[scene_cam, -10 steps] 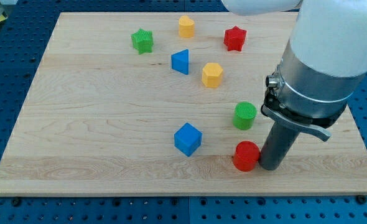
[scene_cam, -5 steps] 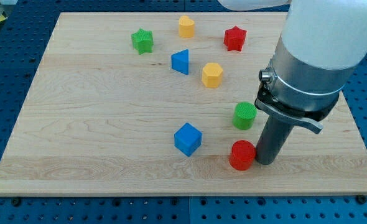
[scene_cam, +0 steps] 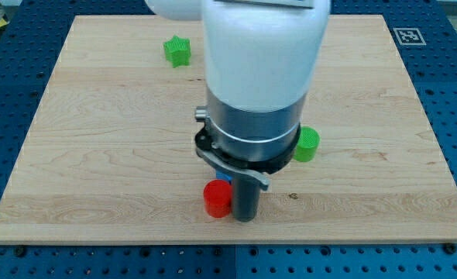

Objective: Keep the red circle to the left of the blue cube

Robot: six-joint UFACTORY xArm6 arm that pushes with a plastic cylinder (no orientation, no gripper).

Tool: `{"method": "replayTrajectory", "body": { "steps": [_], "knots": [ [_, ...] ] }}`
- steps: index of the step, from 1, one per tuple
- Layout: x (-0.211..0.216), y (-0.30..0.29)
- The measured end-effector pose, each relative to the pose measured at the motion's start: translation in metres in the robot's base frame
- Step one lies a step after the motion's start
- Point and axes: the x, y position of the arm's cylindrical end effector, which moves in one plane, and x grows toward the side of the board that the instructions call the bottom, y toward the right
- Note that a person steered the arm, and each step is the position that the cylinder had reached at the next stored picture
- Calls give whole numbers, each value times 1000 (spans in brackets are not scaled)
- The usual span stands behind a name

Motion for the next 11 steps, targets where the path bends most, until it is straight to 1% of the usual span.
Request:
{"method": "replayTrajectory", "body": {
  "steps": [4,8,9,11],
  "knots": [
    [0,-51],
    [0,-65],
    [1,-85],
    [-1,-94]
  ]
}}
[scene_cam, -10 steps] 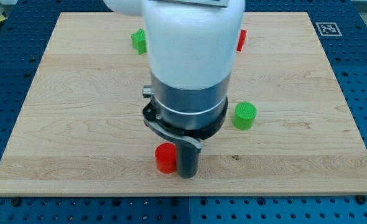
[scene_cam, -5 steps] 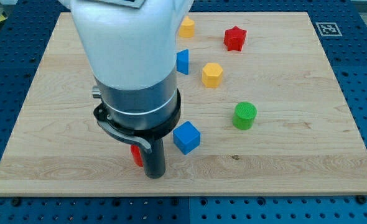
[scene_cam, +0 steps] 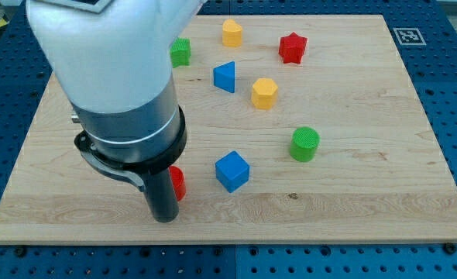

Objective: Keep the red circle to the left of the blue cube

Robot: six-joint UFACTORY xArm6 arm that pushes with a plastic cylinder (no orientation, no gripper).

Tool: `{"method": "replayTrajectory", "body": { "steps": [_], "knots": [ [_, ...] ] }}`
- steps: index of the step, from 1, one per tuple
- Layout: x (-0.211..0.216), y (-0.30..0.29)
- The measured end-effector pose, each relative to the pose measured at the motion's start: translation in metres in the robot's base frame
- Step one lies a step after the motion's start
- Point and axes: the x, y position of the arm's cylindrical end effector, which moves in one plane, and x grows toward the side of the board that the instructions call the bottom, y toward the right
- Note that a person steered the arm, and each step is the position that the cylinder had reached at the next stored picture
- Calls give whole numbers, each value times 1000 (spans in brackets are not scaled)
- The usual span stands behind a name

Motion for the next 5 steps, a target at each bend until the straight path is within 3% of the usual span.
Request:
{"method": "replayTrajectory", "body": {
  "steps": [5],
  "knots": [
    [-25,-3]
  ]
}}
